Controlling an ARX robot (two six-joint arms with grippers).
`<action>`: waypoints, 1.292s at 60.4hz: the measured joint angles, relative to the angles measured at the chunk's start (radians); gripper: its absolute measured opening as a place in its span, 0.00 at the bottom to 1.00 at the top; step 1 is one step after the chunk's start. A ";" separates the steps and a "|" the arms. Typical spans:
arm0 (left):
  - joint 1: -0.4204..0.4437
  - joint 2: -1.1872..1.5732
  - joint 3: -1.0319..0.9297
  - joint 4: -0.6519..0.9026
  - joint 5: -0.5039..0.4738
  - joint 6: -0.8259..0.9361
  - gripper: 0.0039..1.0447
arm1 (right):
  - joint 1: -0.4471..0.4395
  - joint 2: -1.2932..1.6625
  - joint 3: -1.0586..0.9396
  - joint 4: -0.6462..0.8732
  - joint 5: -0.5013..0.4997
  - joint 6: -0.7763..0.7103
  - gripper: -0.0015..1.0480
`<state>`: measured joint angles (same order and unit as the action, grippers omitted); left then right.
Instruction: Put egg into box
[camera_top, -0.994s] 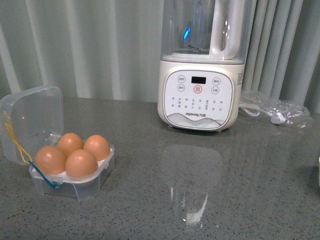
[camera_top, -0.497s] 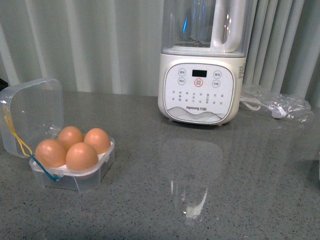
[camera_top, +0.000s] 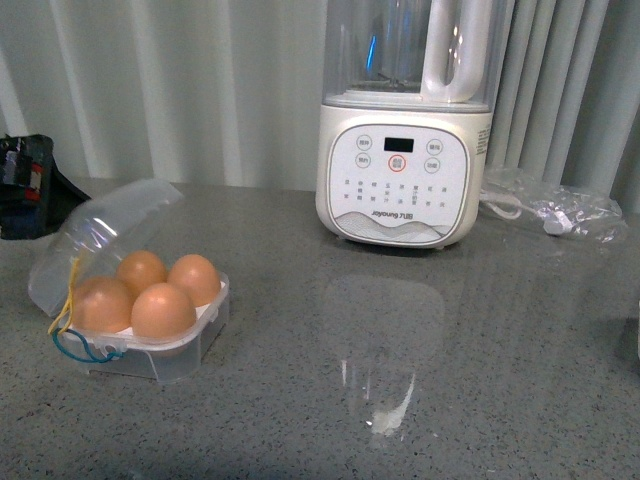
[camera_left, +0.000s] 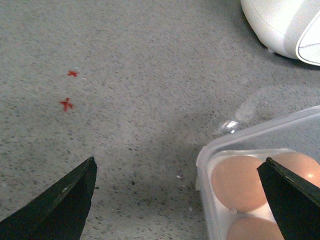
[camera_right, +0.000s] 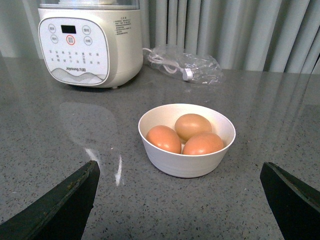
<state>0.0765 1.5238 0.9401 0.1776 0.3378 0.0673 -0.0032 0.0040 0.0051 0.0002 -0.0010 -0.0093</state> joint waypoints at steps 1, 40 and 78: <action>-0.008 -0.001 -0.007 0.001 -0.002 0.000 0.94 | 0.000 0.000 0.000 0.000 0.000 0.000 0.93; -0.201 -0.122 -0.111 -0.048 -0.023 0.114 0.94 | 0.000 0.000 0.000 0.000 0.000 0.000 0.93; 0.117 -0.604 -0.072 -0.394 0.090 0.131 0.94 | 0.000 0.000 0.000 0.000 0.000 0.000 0.93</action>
<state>0.1932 0.9195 0.8677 -0.2165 0.4274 0.1982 -0.0032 0.0040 0.0051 0.0002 -0.0010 -0.0093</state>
